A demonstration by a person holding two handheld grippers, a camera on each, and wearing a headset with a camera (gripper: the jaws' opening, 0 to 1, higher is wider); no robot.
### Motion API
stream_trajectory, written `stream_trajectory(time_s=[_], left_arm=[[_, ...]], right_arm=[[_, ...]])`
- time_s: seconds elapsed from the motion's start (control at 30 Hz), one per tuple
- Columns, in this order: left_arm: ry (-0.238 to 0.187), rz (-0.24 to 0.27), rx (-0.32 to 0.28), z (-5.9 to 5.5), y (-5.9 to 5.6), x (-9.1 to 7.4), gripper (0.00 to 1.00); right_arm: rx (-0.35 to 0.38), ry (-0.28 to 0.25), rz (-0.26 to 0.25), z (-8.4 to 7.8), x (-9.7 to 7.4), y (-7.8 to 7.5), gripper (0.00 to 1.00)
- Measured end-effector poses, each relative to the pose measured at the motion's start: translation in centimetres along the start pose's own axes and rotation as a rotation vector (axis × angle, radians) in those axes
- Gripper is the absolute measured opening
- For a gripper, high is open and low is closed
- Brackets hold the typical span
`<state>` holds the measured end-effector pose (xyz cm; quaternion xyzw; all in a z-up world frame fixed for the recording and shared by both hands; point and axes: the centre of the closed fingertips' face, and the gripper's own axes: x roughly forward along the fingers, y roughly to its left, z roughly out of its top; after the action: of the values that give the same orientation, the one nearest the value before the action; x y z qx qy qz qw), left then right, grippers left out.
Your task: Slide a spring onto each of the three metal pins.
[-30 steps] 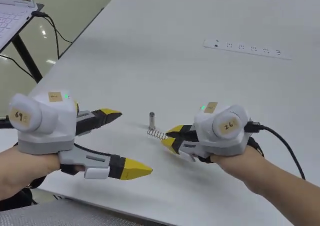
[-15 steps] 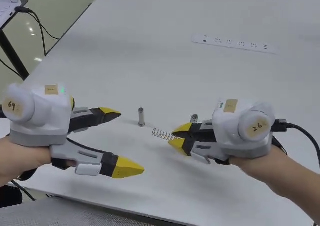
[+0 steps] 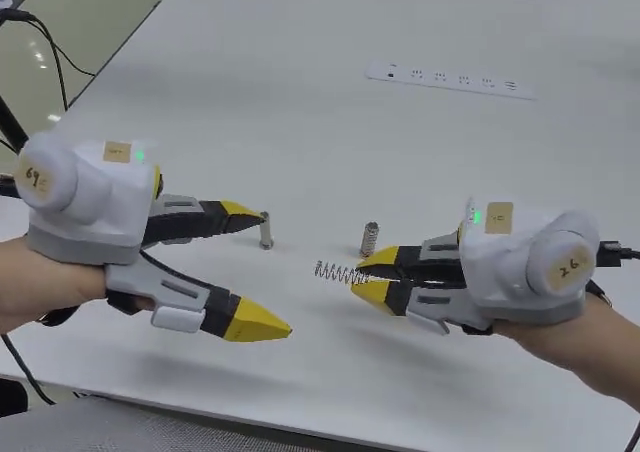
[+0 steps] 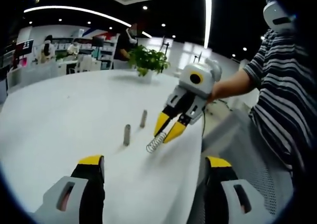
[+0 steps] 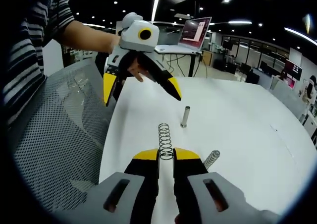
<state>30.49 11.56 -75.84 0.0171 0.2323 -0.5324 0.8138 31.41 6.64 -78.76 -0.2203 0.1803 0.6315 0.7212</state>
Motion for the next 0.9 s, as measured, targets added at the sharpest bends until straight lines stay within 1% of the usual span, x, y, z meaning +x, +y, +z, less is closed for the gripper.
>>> stream_trajectory(time_s=[0.07,0.17,0.23,0.27,0.37,0.6,0.67,0.77,0.9], left_arm=[[-0.001,-0.019,0.007,0.1,-0.2,0.4,0.76],[-0.002,-0.028,0.023,0.3,-0.3,0.8,0.71],[-0.001,-0.036,0.027,0.3,-0.3,1.2,0.66],[0.0,-0.049,0.029,0.3,-0.5,1.5,0.64],[-0.003,-0.068,0.033,0.4,-0.8,2.1,0.54],[0.028,-0.118,0.055,-0.1,-1.4,3.7,0.3],[0.022,-0.126,0.056,0.1,-1.7,3.9,0.25],[0.01,-0.139,0.059,0.4,-2.1,4.2,0.21],[0.011,-0.151,0.071,0.5,-2.3,4.4,0.12]], right_arm=[[-0.006,-0.005,0.006,0.1,-0.1,0.1,0.07],[-0.022,-0.012,0.019,0.5,-0.3,0.5,0.07],[-0.027,-0.021,0.024,0.8,-0.3,0.6,0.07],[-0.028,-0.023,0.025,0.9,-0.4,0.7,0.07],[-0.045,-0.024,0.031,1.1,-0.4,0.9,0.07],[-0.069,-0.024,0.039,1.2,-0.9,1.2,0.07],[-0.077,-0.021,0.042,1.2,-1.0,1.2,0.07],[-0.078,-0.023,0.048,1.2,-1.2,1.4,0.07],[-0.08,-0.029,0.047,1.3,-1.6,1.4,0.07]])
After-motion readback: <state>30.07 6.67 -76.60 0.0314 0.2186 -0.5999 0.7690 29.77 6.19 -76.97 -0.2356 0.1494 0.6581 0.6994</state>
